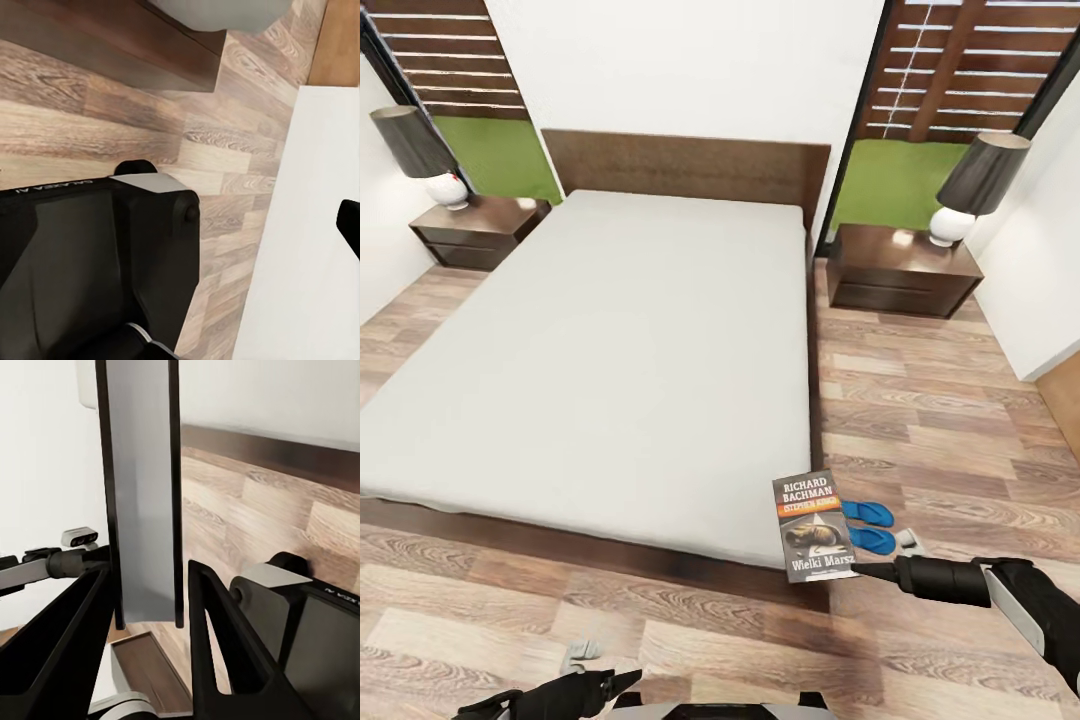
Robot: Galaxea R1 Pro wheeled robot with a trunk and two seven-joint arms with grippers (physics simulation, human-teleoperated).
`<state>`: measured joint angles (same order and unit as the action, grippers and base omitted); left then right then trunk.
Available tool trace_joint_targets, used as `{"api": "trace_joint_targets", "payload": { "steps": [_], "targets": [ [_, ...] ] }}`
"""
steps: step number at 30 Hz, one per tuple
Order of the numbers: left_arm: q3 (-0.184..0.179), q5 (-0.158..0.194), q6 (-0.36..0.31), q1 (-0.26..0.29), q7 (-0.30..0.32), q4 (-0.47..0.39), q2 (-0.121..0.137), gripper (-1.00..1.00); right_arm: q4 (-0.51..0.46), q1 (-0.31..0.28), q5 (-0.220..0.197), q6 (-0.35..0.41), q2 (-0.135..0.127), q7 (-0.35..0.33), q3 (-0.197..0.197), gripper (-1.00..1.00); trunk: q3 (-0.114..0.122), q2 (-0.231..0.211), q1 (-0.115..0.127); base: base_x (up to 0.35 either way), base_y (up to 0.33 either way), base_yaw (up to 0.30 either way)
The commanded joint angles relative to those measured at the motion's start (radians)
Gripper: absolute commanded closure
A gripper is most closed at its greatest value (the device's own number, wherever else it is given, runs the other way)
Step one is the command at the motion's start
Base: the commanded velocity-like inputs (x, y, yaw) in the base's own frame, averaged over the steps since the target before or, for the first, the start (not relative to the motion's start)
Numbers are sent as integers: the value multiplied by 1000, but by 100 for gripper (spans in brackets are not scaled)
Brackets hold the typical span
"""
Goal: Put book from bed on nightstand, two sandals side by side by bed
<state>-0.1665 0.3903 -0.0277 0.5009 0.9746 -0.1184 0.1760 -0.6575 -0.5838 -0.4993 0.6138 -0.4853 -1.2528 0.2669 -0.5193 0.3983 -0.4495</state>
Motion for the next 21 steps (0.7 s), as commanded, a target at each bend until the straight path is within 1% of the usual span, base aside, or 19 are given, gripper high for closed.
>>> {"api": "trace_joint_targets", "payload": {
  "steps": [1, 21],
  "targets": [
    [-8, 10, -3, 1, 3, 0, 0, -100, -1, -1, -11, 9, -1, 1, 5, 100, -1, 2, -1, 0, 0, 232],
    [-8, 10, -3, 1, 3, 0, 0, -100, -1, -1, -10, 9, -1, 1, 5, 100, -1, 2, -1, 0, 0, 222]
  ]
}}
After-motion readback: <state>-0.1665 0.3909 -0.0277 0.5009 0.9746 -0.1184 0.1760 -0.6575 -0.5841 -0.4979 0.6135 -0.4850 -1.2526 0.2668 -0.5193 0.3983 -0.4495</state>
